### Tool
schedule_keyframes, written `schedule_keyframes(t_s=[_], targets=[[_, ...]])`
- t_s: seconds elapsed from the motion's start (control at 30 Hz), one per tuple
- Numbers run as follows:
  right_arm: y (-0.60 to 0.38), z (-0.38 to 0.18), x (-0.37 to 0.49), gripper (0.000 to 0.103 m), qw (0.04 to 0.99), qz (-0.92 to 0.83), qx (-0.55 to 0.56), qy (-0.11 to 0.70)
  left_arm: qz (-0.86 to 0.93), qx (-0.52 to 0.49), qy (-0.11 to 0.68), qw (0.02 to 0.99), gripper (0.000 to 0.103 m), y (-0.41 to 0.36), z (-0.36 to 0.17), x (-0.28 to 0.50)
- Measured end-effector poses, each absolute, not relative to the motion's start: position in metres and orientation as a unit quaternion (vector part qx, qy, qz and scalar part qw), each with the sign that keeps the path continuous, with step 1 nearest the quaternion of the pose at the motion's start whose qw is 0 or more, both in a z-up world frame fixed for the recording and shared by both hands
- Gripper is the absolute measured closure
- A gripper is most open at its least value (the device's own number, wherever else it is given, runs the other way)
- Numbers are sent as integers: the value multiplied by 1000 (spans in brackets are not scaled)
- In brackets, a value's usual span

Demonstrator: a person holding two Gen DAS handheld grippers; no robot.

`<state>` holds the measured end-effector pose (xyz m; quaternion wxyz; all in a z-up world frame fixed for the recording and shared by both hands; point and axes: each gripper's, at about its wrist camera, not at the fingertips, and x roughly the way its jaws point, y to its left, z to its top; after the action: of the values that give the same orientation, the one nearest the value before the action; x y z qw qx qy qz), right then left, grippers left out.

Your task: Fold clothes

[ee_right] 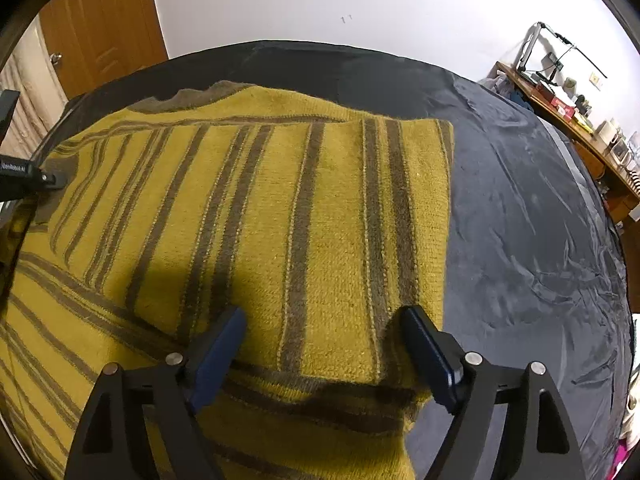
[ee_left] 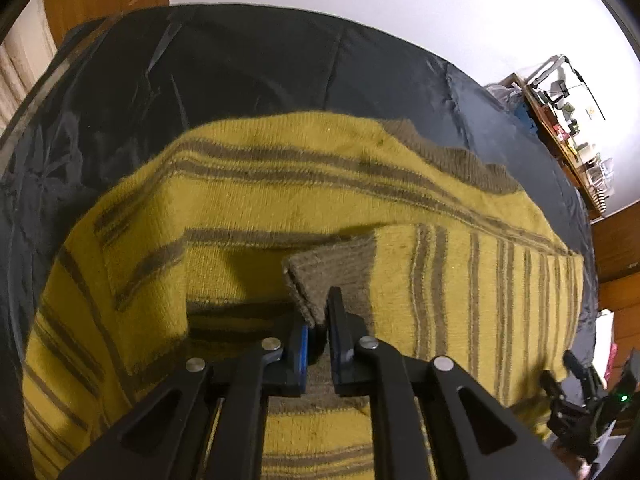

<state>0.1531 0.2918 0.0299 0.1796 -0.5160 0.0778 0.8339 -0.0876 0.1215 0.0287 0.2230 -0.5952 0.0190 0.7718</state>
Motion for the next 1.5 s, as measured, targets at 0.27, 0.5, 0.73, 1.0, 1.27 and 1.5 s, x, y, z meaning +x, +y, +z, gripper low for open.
schedule_keyframes(t_s=[0.27, 0.5, 0.73, 1.0, 1.27, 1.5], targets=[[298, 63, 130, 19, 192, 831, -512, 105, 817, -549, 16, 177, 36, 111, 57, -80], [305, 54, 89, 19, 178, 829, -519, 108, 816, -515, 46, 256, 35, 146, 68, -54], [313, 30, 77, 16, 179, 820, -534, 103, 797, -532, 102, 267, 35, 173, 30, -49], [322, 24, 69, 2, 195, 820, -529, 99, 800, -509, 160, 273, 26, 183, 25, -44], [308, 44, 80, 2, 191, 820, -531, 92, 789, -534, 124, 276, 25, 165, 40, -41], [248, 56, 100, 1, 125, 837, -525, 93, 781, -540, 114, 292, 23, 151, 43, -12]])
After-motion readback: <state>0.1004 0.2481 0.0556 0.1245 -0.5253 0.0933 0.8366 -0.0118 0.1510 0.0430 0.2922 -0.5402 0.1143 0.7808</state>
